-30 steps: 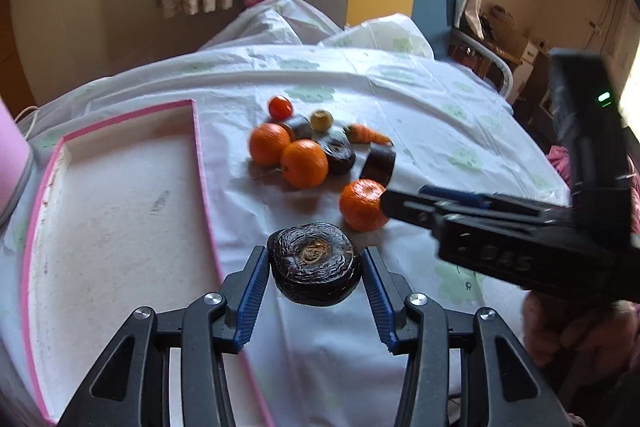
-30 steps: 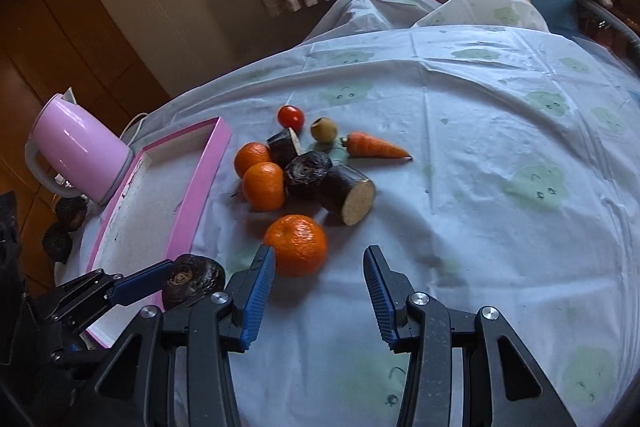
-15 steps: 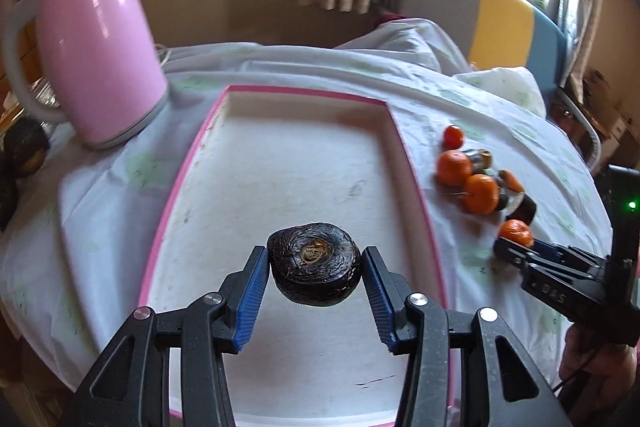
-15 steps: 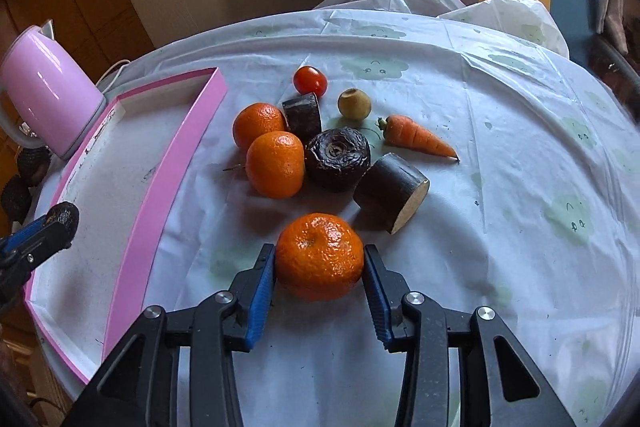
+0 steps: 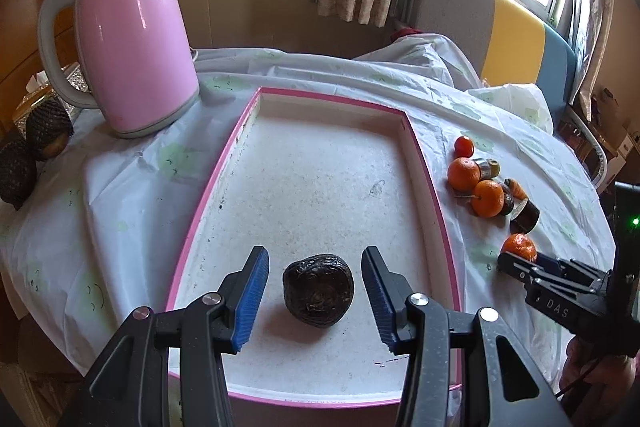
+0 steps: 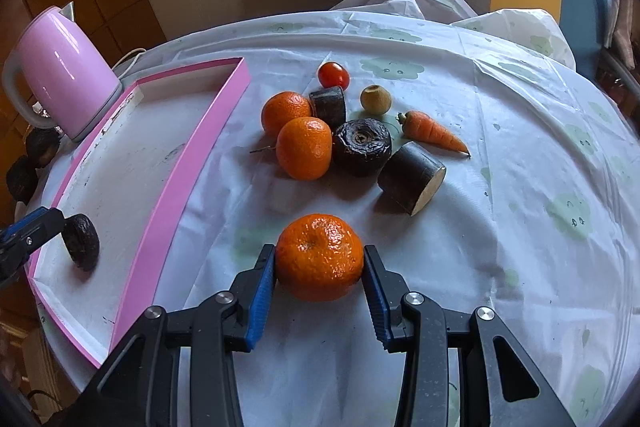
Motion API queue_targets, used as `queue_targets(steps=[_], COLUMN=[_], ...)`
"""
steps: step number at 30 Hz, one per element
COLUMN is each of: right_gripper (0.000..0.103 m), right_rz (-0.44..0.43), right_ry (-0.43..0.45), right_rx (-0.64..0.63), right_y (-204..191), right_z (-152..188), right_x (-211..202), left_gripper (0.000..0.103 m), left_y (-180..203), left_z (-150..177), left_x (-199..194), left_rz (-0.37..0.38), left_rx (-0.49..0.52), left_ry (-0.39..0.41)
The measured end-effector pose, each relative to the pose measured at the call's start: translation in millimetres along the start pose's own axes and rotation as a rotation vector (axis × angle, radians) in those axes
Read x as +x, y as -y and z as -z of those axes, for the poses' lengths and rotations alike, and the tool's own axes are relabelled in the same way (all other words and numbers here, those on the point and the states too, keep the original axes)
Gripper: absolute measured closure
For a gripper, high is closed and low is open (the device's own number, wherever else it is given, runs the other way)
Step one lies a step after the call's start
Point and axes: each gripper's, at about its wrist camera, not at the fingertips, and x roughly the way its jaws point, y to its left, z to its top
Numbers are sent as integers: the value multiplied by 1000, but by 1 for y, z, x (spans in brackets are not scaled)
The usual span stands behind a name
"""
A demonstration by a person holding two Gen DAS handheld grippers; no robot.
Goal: Organize fruits
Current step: 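Carry the mandarin into the tray and open the right gripper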
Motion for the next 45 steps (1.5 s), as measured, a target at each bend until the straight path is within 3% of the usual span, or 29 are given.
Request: queue_targets(steps=[13, 20, 34, 45], right_gripper=[61, 61, 59, 57], right_rz=[-132, -178, -150, -95], right_ry=[68, 54, -3, 73], right_rx=[-109, -203, -329, -348], right_y=[-49, -88, -138, -145], right_z=[-8, -11, -17, -13], right_x=[-30, -25, 7, -6], left_gripper=[54, 54, 54, 54], left_y=[-6, -13, -28, -35], left_z=[-3, -1, 1, 3], left_x=[-33, -40, -39, -36], left_rz=[-10, -15, -15, -27], left_rx=[-6, -16, -63, -92], left_ry=[87, 99, 88, 73])
